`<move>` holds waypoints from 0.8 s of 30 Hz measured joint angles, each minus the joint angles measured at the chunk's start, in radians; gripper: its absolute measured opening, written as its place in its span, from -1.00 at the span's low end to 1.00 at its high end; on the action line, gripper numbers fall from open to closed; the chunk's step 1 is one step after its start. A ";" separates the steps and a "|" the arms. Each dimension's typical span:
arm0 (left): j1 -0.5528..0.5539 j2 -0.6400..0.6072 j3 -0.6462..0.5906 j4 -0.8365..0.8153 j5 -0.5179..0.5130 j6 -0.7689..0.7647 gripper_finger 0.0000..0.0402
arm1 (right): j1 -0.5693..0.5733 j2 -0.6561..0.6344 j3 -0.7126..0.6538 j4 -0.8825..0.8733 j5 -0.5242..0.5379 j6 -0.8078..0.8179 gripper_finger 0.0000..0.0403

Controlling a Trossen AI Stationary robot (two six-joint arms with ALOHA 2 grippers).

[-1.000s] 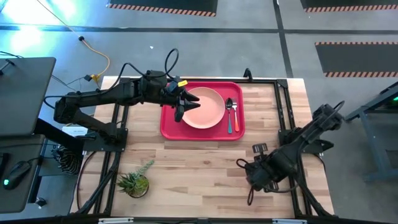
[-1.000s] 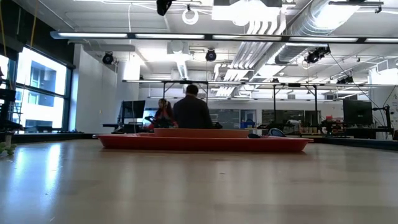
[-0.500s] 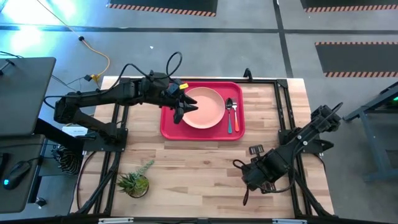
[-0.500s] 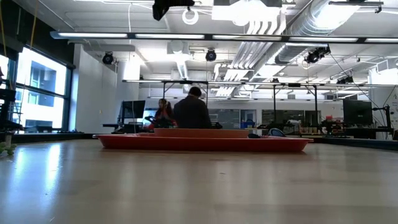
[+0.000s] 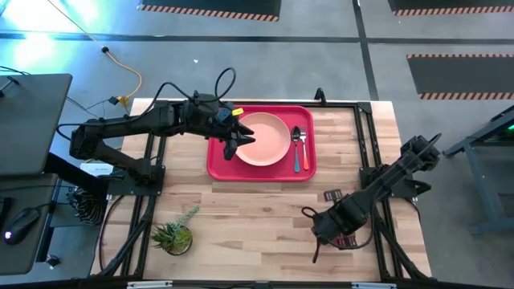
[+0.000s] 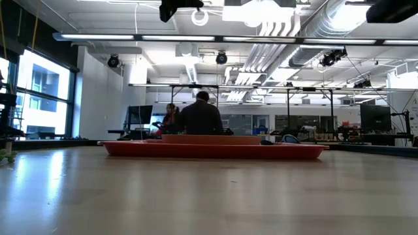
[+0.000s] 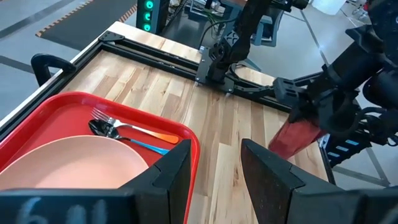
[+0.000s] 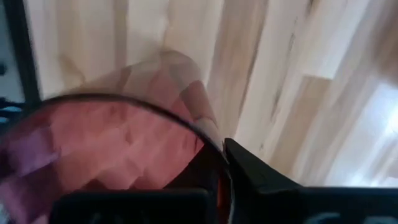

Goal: Pick and place plate/cup/fork/spoon on tray
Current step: Put the purple glass on the red serving tray to the top left of the light orange plate

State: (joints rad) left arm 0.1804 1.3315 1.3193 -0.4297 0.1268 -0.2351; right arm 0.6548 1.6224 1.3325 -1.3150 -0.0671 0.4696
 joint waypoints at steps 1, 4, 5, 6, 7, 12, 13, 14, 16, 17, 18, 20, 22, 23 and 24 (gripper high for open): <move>0.000 0.000 0.000 0.000 0.000 0.000 -0.35 | 0.000 -0.001 -0.002 -0.001 -0.002 0.001 -0.97; 0.000 0.000 0.000 0.000 0.000 -0.001 -0.35 | 0.000 -0.008 -0.005 -0.002 0.002 0.019 -0.97; 0.000 0.000 0.000 0.000 0.000 -0.002 -0.35 | -0.001 -0.013 -0.006 -0.003 0.006 0.023 -0.98; 0.000 0.000 0.000 0.000 0.000 -0.008 -0.35 | -0.003 -0.021 -0.006 -0.004 0.008 0.026 -0.98; 0.000 0.000 0.000 0.000 0.000 -0.019 -0.35 | -0.005 -0.030 -0.006 -0.004 0.016 0.027 -0.99; 0.000 0.000 0.000 -0.004 -0.001 -0.050 -0.35 | -0.035 -0.092 -0.006 -0.005 0.064 0.065 -0.99; 0.000 -0.003 0.000 -0.014 -0.004 -0.051 -0.35 | -0.045 -0.108 -0.006 -0.004 0.070 0.081 -0.99; 0.000 -0.004 0.000 -0.026 -0.014 -0.051 -0.35 | -0.058 -0.125 -0.006 -0.004 0.077 0.101 -0.99; 0.000 -0.009 0.000 -0.052 -0.046 -0.051 -0.35 | -0.086 -0.158 -0.006 -0.004 0.087 0.141 -0.99; 0.000 -0.015 0.000 -0.074 -0.066 -0.051 -0.35 | -0.102 -0.172 -0.006 -0.002 0.089 0.163 -1.00; 0.000 -0.021 0.000 -0.091 -0.087 -0.049 -0.35 | -0.120 -0.187 -0.006 0.001 0.091 0.182 -1.00; 0.000 -0.033 0.000 -0.119 -0.132 -0.033 -0.35 | -0.149 -0.216 -0.006 0.015 0.107 0.216 -1.00; 0.000 -0.044 0.000 -0.151 -0.167 -0.019 -0.35 | -0.183 -0.244 -0.006 0.040 0.120 0.238 -1.00; 0.000 -0.049 0.000 -0.159 -0.179 -0.017 -0.35 | -0.200 -0.255 -0.006 0.062 0.119 0.244 -1.00; 0.000 -0.057 0.000 -0.169 -0.188 -0.017 -0.35 | -0.217 -0.267 -0.006 0.089 0.119 0.250 -1.00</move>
State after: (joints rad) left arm 0.1806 1.2745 1.3190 -0.5989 -0.0613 -0.2519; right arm 0.4374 1.3555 1.3262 -1.2264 0.0522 0.7201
